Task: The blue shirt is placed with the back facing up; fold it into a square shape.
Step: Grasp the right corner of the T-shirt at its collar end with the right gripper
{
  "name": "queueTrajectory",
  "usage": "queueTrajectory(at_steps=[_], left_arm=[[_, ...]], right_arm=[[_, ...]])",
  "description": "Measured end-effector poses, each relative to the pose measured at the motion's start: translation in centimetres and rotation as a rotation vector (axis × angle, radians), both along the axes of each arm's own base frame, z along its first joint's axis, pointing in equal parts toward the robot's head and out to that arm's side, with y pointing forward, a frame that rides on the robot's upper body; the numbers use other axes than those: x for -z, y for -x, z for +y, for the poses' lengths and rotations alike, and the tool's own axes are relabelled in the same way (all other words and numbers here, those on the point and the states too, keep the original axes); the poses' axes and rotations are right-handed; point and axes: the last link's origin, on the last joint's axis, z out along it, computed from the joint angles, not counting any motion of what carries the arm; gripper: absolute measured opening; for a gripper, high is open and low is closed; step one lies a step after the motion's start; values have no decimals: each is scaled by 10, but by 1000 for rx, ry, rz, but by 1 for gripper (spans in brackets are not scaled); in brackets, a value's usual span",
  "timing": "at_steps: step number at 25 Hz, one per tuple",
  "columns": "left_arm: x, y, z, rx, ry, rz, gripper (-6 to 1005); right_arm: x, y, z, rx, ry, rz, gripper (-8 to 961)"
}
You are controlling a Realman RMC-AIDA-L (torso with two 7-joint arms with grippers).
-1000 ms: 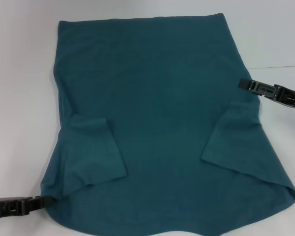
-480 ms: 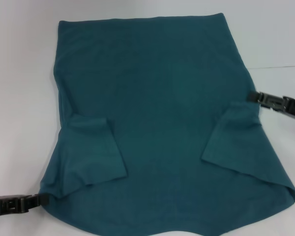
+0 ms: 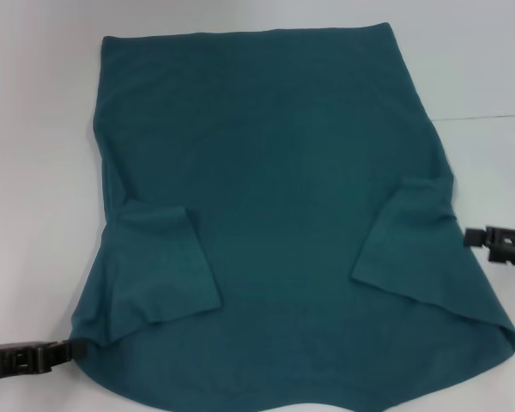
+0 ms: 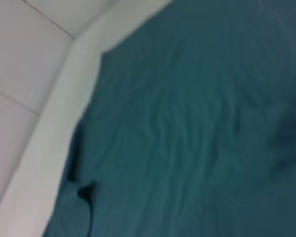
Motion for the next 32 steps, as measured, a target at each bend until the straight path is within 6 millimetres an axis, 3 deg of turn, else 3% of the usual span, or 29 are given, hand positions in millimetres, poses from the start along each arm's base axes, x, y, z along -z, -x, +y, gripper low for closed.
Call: queueTrajectory(at_steps=[16, 32], left_arm=[[3, -5, 3, 11, 6, -11, 22], [4, -8, 6, 16, 0, -22, 22]], right_arm=[[-3, -26, -39, 113, 125, -41, 925], [3, -28, -46, 119, 155, -50, 925]])
